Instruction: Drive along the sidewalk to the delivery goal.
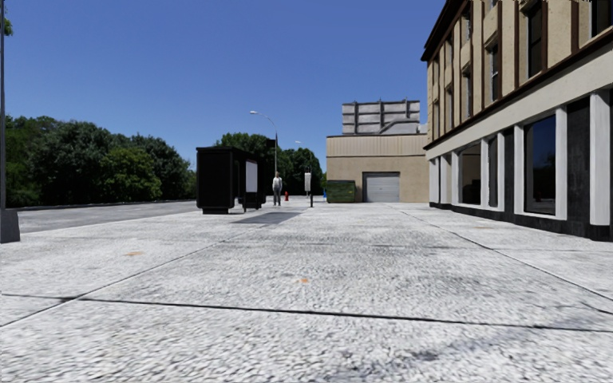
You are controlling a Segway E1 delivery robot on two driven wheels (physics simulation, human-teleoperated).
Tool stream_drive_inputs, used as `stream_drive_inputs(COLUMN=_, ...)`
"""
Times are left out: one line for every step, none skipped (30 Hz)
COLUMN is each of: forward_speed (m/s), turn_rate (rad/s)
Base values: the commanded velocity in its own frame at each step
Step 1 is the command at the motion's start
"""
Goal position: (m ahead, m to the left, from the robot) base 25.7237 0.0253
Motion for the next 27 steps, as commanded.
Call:
stream_drive_inputs(forward_speed=1.23, turn_rate=0.00)
stream_drive_inputs(forward_speed=1.24, turn_rate=0.00)
stream_drive_inputs(forward_speed=1.24, turn_rate=0.00)
stream_drive_inputs(forward_speed=1.25, turn_rate=0.00)
stream_drive_inputs(forward_speed=1.26, turn_rate=0.00)
stream_drive_inputs(forward_speed=1.26, turn_rate=0.00)
stream_drive_inputs(forward_speed=1.26, turn_rate=0.00)
stream_drive_inputs(forward_speed=1.26, turn_rate=0.00)
stream_drive_inputs(forward_speed=1.26, turn_rate=0.00)
stream_drive_inputs(forward_speed=1.28, turn_rate=0.00)
stream_drive_inputs(forward_speed=1.28, turn_rate=0.00)
stream_drive_inputs(forward_speed=2.00, turn_rate=0.00)
stream_drive_inputs(forward_speed=2.00, turn_rate=0.00)
stream_drive_inputs(forward_speed=2.00, turn_rate=0.00)
stream_drive_inputs(forward_speed=2.00, turn_rate=0.00)
stream_drive_inputs(forward_speed=2.00, turn_rate=0.00)
stream_drive_inputs(forward_speed=2.00, turn_rate=0.00)
stream_drive_inputs(forward_speed=2.00, turn_rate=0.00)
stream_drive_inputs(forward_speed=2.00, turn_rate=0.00)
stream_drive_inputs(forward_speed=2.00, turn_rate=0.00)
stream_drive_inputs(forward_speed=2.00, turn_rate=0.00)
stream_drive_inputs(forward_speed=2.00, turn_rate=0.00)
stream_drive_inputs(forward_speed=2.00, turn_rate=0.00)
stream_drive_inputs(forward_speed=2.00, turn_rate=0.00)
stream_drive_inputs(forward_speed=2.00, turn_rate=0.00)
stream_drive_inputs(forward_speed=2.00, turn_rate=0.00)
stream_drive_inputs(forward_speed=2.00, turn_rate=0.00)
